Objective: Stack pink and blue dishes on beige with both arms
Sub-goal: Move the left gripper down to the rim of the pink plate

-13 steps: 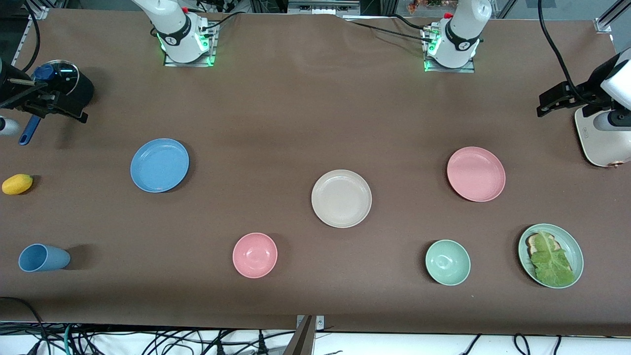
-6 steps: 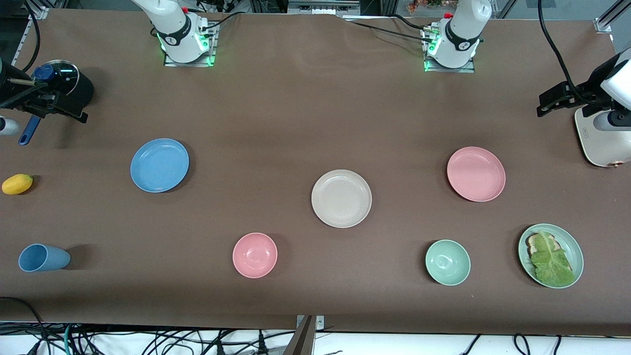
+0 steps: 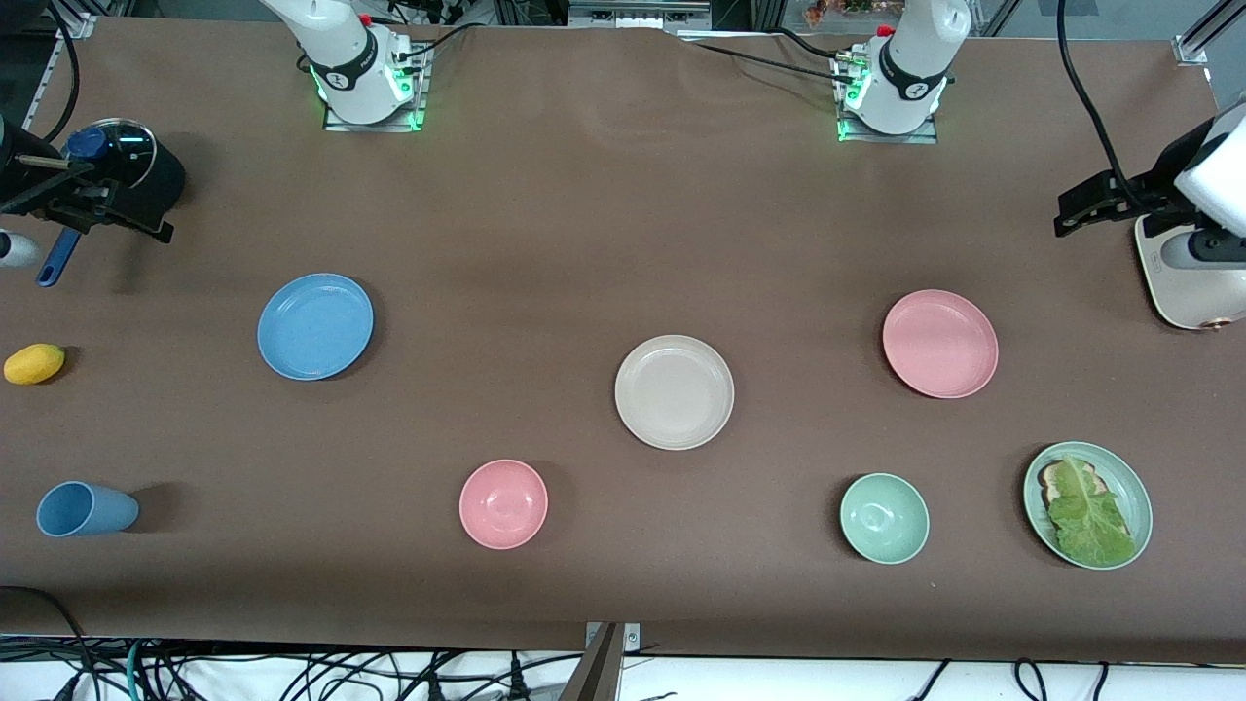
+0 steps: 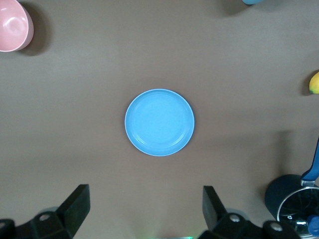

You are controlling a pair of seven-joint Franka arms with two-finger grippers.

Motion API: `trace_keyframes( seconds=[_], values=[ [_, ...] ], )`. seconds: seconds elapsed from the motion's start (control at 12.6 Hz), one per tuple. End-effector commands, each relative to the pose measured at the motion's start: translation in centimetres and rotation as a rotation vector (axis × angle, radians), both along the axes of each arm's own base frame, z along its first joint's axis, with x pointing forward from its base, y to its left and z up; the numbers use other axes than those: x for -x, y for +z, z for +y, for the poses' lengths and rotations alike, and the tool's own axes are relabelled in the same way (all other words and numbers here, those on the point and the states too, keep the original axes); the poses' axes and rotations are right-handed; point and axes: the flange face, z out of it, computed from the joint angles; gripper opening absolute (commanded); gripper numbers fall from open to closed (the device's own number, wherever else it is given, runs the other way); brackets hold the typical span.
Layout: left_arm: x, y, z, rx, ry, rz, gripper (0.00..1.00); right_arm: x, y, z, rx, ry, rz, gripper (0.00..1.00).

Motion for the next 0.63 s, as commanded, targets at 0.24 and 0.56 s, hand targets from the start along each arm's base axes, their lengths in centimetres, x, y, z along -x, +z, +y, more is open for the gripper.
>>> trace_keyframes(
  seconds=[0.24,0.56],
  values=[
    [-5.7,-8.5,0.9,-0.016,0.025,0.045,1.0,-0.1,0.7,0.1,-0.01,0.004,0.0,1.0],
    [-7.3,-13.9,-1.6,-0.028,-0.014,0.109,1.0,-0.1,0.6,0.1,-0.01,0.004,0.001,1.0]
  ],
)
